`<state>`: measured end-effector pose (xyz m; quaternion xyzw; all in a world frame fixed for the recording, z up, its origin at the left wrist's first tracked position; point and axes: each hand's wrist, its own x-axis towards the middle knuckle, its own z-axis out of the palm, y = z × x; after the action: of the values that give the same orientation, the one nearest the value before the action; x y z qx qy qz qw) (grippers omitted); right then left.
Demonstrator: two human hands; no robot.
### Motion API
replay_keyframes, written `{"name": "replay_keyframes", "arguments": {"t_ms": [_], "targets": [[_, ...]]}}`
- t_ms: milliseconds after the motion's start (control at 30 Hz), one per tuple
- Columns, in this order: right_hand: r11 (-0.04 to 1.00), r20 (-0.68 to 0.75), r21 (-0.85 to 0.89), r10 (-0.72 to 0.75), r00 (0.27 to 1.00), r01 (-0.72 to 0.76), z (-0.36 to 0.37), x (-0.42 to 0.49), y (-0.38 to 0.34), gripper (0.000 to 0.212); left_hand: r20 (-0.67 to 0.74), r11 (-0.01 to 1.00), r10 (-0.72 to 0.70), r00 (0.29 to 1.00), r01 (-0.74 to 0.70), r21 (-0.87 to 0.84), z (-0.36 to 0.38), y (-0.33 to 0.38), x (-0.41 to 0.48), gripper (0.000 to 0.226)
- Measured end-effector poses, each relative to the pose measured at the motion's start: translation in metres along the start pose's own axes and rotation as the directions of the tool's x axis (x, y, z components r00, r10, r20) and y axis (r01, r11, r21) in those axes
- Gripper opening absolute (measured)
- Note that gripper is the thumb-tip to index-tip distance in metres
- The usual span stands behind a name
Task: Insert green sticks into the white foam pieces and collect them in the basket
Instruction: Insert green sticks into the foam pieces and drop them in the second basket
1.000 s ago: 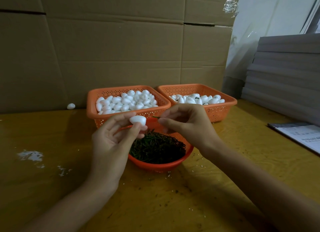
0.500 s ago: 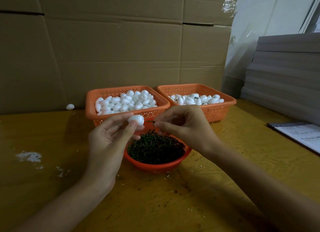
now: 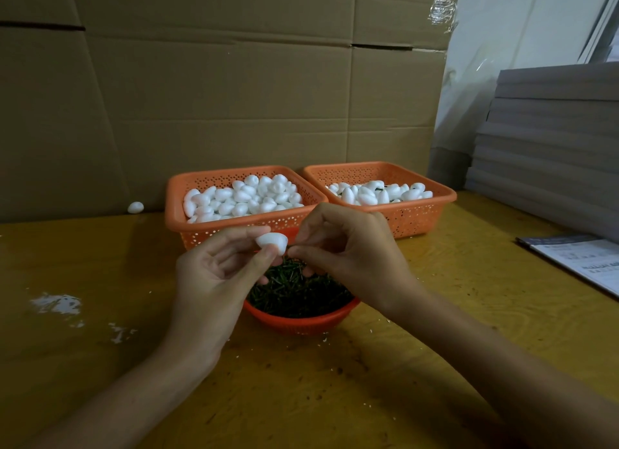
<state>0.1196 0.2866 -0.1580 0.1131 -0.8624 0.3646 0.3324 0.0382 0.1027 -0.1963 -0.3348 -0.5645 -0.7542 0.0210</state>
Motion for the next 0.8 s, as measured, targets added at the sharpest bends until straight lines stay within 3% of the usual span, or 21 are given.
{"name": "replay_keyframes", "arguments": {"t_ms": [100, 167, 233, 300, 367, 433, 500, 600, 800], "targets": [[0.999, 0.011, -0.036, -0.016, 1.000, 0.016, -0.003, 0.000, 0.002, 0.022, 0.022, 1.000, 0.011, 1.000, -0.012, 0.028, 0.000, -0.001, 0.000, 0.028], [0.999, -0.029, -0.053, -0.007, 1.000, 0.006, -0.004, 0.002, 0.005, 0.021, 0.046, 0.998, 0.018, 0.999, -0.020, 0.057, 0.002, -0.001, 0.000, 0.044], [0.997, -0.180, -0.071, 0.013, 0.984, -0.026, -0.011, 0.005, 0.015, 0.017, 0.085, 0.991, 0.038, 0.996, -0.048, 0.123, 0.004, -0.001, -0.002, 0.053], [0.991, -0.390, -0.095, 0.053, 0.919, -0.097, -0.025, 0.009, 0.031, 0.015, 0.163, 0.955, 0.079, 0.984, -0.121, 0.271, 0.004, -0.001, -0.005, 0.042], [0.966, -0.563, -0.182, 0.051, 0.825, -0.183, -0.042, 0.011, 0.047, 0.013, 0.300, 0.846, 0.118, 0.947, -0.254, 0.469, 0.002, -0.001, -0.007, 0.025], [0.919, -0.656, -0.283, 0.022, 0.754, -0.273, -0.056, 0.010, 0.064, 0.008, 0.469, 0.664, 0.144, 0.872, -0.436, 0.607, 0.001, -0.004, -0.010, 0.033], [0.875, -0.682, -0.350, 0.007, 0.732, -0.335, -0.065, 0.008, 0.077, 0.006, 0.562, 0.533, 0.189, 0.805, -0.565, 0.630, 0.000, -0.006, -0.012, 0.040], [0.839, -0.703, -0.410, -0.041, 0.710, -0.357, -0.075, 0.007, 0.087, 0.006, 0.564, 0.524, 0.243, 0.789, -0.596, 0.609, -0.002, -0.006, -0.011, 0.042], [0.841, -0.779, -0.392, -0.087, 0.621, -0.373, -0.073, 0.014, 0.088, 0.009, 0.567, 0.530, 0.218, 0.795, -0.584, 0.615, 0.001, -0.005, -0.012, 0.043]]}}
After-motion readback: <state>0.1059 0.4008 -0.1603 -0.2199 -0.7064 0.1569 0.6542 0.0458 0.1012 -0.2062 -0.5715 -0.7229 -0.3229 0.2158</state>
